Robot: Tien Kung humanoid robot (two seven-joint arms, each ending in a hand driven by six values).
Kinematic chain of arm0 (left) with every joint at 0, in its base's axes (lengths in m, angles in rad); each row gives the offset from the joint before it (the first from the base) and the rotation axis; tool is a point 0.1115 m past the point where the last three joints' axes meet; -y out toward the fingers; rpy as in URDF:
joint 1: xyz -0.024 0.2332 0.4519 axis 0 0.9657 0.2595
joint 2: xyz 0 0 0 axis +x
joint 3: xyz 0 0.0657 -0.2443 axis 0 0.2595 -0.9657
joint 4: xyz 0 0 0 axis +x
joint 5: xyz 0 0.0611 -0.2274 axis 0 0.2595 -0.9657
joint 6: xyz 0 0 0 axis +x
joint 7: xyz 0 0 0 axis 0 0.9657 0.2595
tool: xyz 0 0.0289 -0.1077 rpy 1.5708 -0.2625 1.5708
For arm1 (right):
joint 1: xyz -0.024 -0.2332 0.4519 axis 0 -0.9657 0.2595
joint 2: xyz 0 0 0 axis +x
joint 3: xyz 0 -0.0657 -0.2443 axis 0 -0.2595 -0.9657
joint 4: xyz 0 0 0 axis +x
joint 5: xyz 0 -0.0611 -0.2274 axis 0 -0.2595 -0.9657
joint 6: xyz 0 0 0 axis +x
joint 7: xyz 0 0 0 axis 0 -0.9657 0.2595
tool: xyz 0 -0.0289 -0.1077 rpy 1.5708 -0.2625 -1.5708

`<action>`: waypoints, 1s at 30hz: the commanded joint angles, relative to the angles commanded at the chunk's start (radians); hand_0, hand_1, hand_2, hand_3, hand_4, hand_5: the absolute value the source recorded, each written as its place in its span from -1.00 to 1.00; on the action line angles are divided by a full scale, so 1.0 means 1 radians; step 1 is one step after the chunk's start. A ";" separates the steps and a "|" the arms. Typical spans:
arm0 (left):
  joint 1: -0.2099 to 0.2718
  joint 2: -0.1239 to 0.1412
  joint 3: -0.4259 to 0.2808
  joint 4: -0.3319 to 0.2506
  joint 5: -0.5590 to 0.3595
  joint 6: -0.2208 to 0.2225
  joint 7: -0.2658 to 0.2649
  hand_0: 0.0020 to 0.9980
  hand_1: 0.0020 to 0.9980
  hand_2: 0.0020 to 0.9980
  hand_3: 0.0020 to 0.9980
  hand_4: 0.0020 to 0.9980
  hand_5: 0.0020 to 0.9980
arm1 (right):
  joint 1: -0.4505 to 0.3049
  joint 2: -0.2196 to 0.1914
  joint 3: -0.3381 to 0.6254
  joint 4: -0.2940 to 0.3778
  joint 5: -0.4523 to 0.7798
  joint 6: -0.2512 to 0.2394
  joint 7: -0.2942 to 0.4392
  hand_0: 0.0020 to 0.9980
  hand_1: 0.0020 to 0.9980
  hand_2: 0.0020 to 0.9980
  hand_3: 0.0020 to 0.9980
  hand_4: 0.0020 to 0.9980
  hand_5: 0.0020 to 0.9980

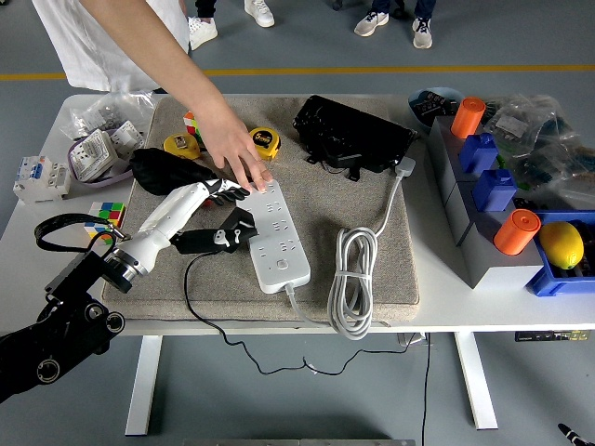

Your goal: Put the plug near the board,insert it into the board,press the button,pull the plug out

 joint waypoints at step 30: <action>0.034 -0.008 0.002 0.053 0.063 -0.002 0.059 0.55 0.60 0.60 0.54 0.93 0.74 | -0.002 0.002 0.004 0.003 -0.002 0.003 0.006 0.22 0.26 0.29 0.10 1.00 -0.09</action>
